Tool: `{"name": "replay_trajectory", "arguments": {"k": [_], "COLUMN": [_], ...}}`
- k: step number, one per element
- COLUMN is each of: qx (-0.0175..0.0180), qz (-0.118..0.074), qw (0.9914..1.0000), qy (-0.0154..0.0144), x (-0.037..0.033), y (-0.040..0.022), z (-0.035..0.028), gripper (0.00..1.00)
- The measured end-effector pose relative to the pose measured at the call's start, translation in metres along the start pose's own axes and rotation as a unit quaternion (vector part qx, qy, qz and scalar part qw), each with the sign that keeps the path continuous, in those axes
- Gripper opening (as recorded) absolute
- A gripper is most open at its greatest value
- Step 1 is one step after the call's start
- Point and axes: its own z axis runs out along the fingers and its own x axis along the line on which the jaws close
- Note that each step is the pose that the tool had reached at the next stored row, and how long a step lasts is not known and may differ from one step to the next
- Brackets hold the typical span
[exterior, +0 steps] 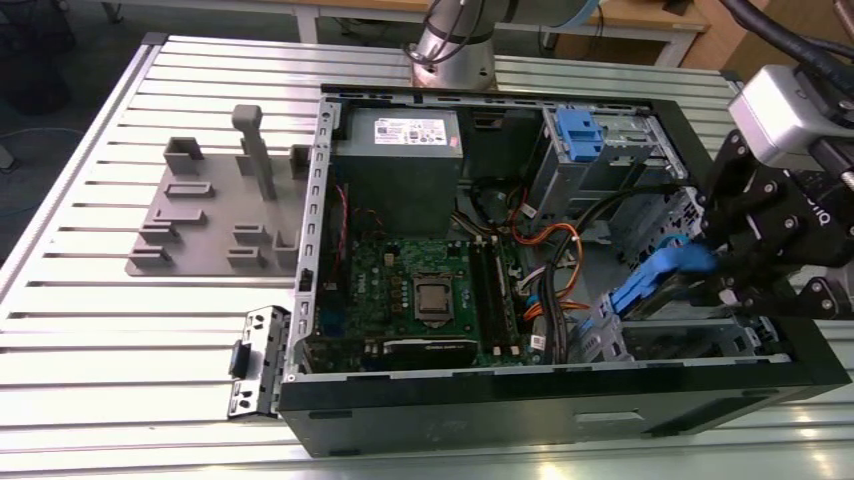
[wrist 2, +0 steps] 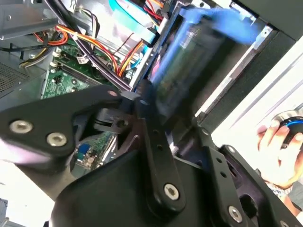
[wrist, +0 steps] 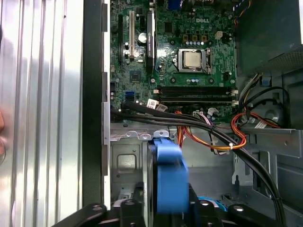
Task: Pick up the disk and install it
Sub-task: 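Insert the disk into the insertion slot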
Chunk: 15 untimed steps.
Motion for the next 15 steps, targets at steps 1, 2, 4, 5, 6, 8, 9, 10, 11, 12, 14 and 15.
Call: {"name": "replay_trajectory", "arguments": {"k": [1,2,4,5,6,8,9,10,11,12,14,15], "qx": [0.0000,0.0000,0.0000,0.0000,0.0000,0.0000,0.0000,0.0000,0.0000,0.0000,0.0000,0.0000], "qz": [0.000,0.000,0.000,0.000,0.000,0.000,0.000,0.000,0.000,0.000,0.000,0.000], "qw": [1.00000,1.00000,1.00000,1.00000,1.00000,1.00000,1.00000,1.00000,1.00000,1.00000,1.00000,1.00000], "qy": [0.0000,0.0000,-0.0001,-0.0001,0.0000,-0.0001,0.0000,-0.0001,-0.0001,-0.0001,-0.0001,-0.0001], "x": [0.0000,0.0000,0.0000,0.0000,0.0000,0.0000,0.0000,0.0000,0.0000,0.0000,0.0000,0.0000], "y": [0.0000,0.0000,0.0000,0.0000,0.0000,0.0000,0.0000,0.0000,0.0000,0.0000,0.0000,0.0000], "z": [0.0000,0.0001,0.0002,0.0002,0.0002,0.0003,0.0003,0.0003,0.0004,0.0004,0.0004,0.0005], "gripper": [0.44,0.50,0.50,0.50,0.50,0.49,0.42,0.42,0.36,0.30,0.25,0.19]}}
